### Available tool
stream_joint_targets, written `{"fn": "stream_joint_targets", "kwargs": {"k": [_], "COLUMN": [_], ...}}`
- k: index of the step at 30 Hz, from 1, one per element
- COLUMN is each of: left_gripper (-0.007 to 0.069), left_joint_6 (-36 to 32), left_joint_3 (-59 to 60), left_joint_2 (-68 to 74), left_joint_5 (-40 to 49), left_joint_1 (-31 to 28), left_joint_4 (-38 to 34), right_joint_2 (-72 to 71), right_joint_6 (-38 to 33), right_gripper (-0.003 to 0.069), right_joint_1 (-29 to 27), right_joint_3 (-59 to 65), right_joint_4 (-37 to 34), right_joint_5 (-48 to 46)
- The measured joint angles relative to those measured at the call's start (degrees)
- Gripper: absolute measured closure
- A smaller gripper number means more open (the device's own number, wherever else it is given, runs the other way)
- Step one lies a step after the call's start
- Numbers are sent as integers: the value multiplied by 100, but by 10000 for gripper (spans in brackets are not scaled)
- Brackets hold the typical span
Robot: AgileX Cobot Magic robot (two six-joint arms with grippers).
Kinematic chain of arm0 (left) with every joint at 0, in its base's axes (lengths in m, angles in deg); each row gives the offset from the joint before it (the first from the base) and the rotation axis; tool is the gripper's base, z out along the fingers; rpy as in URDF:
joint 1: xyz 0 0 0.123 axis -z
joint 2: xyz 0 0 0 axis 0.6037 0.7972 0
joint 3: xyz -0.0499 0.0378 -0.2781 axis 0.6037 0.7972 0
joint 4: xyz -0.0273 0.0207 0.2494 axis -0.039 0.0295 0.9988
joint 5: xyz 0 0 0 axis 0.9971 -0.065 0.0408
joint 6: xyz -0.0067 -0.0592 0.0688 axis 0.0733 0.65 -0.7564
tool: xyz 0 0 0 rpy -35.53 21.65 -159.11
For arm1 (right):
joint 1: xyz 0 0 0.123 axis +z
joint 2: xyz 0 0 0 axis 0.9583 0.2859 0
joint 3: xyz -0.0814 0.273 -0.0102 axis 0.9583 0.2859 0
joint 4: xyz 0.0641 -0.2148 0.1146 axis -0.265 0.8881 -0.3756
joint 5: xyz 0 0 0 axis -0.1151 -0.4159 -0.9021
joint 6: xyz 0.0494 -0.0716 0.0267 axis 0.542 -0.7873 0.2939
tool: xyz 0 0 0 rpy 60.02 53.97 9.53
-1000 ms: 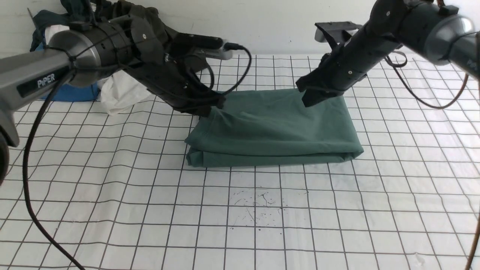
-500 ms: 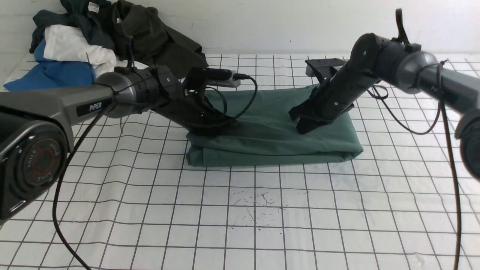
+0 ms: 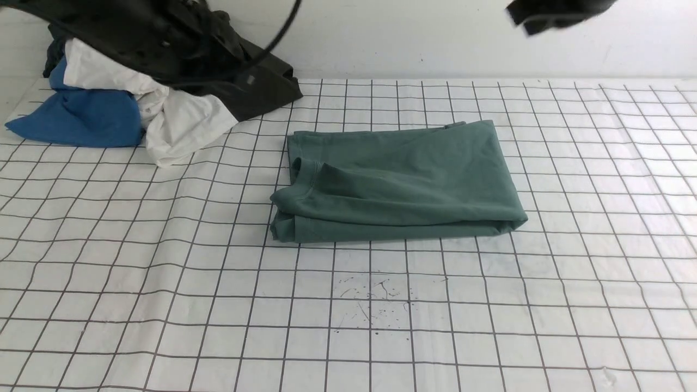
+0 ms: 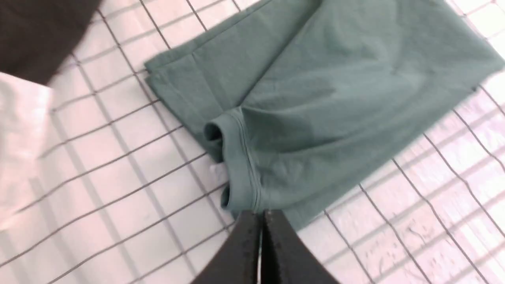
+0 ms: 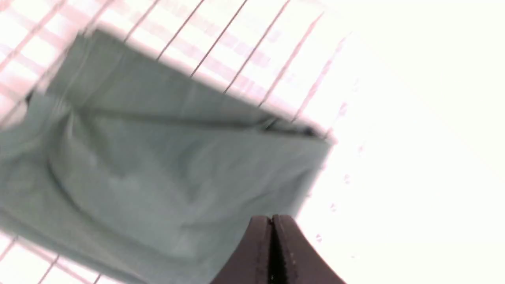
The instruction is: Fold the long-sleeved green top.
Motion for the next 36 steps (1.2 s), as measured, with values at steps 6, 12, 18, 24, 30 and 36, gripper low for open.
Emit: {"fn": "stream_joint_targets", "kwargs": {"k": [6, 12, 18, 24, 30, 36], "left_gripper": [631, 631, 631, 631, 631, 631], "left_joint_6": [216, 310, 559, 690, 710, 715], "left_joint_3": [1934, 4026, 6020, 6624, 6830, 6859], "left_joint_2": [-2582, -4802, -7016, -8149, -8778, -8784], "left_joint_5": [-974, -1662, -1912, -1921, -1976, -1905], "left_joint_1": [-7, -7, -7, -7, -7, -7], "left_joint_4": [58, 448, 656, 900, 1211, 1221], "right_joint_2": [-1950, -3759, -5796, -6819, -7217, -7232], "right_joint_6": [259, 396, 402, 407, 407, 407], "right_gripper": [673, 673, 673, 673, 673, 673], "right_joint_1": [-5, -5, -5, -5, -5, -5], "right_joint_3": [1403, 4048, 7398, 8946, 9654, 10132], "right_joint_4": [68, -62, -176, -245, -377, -408], "right_joint_5": [585, 2234, 5157, 5933, 6008, 6021]}}
